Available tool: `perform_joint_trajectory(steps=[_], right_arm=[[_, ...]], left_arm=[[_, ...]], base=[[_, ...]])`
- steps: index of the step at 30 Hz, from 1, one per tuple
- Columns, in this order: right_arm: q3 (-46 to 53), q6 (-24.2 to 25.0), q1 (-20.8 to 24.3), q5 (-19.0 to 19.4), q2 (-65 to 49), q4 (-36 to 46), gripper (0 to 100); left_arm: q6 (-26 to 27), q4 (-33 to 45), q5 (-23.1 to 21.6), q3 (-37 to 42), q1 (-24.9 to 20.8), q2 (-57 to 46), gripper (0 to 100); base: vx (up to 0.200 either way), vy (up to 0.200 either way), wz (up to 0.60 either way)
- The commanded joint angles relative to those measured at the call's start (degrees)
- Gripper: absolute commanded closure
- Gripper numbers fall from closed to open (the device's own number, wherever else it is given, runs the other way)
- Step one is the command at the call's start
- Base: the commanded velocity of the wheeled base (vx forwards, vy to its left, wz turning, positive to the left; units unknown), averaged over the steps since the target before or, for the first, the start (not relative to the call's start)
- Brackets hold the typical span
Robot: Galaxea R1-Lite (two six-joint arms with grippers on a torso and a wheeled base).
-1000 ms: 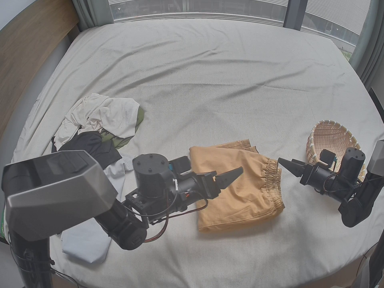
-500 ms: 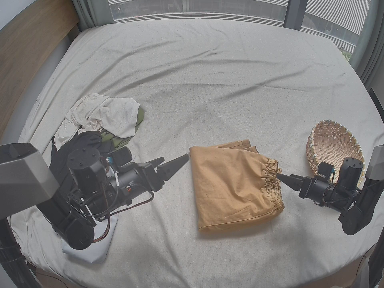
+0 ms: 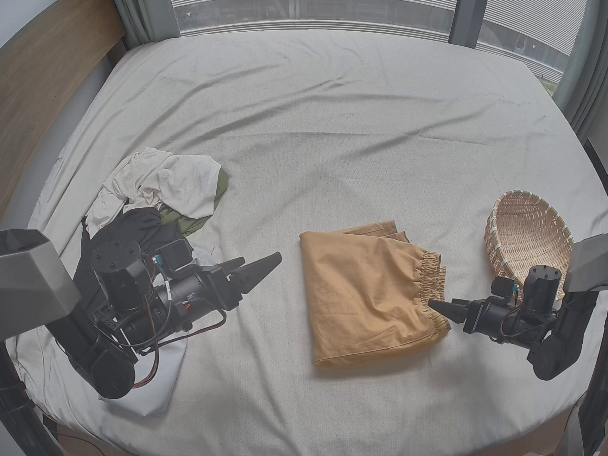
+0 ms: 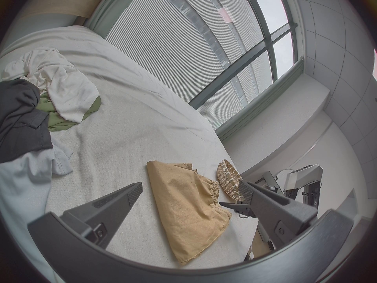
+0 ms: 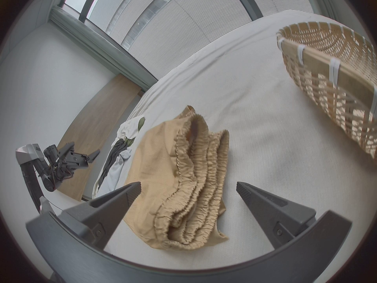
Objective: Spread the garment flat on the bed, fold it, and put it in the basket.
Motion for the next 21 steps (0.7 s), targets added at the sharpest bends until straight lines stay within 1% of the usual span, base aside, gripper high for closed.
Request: perform_joint_trajectory(steps=[1, 6, 7, 14, 16, 21], right_arm=[[0.14, -0.34, 0.14, 0.01, 2.42, 0.04, 0], [1.28, -0.25, 1.99, 0.01, 3.21, -0.05, 0], [1.28, -0.16, 3.04, 0.01, 3.39, -0.05, 0], [1.02, -0.07, 4.01, 0.01, 4.53, -0.05, 0], [0.05, 0.10, 4.89, 0.01, 5.67, -0.05, 0], [-1.70, 0.45, 6.64, -0.17, 7.52, -0.14, 0]], left_arm=[[-0.11, -0.01, -0.14, 0.07, -0.05, -0.08, 0], [-0.20, -0.37, -0.23, -0.11, -0.14, 0.01, 0], [-0.11, -0.54, -0.23, -0.02, -0.14, 0.27, 0], [-0.29, -1.68, -0.31, 0.07, -0.41, 1.94, 0], [-0.38, -3.27, -0.40, 0.15, -0.49, 2.20, 0], [-0.38, -3.27, -0.31, 0.07, -0.49, 2.03, 0]], base=[[0.000, 0.000, 0.00], [0.000, 0.000, 0.00], [0.000, 0.000, 0.00], [0.000, 0.000, 0.00], [0.000, 0.000, 0.00], [0.000, 0.000, 0.00]])
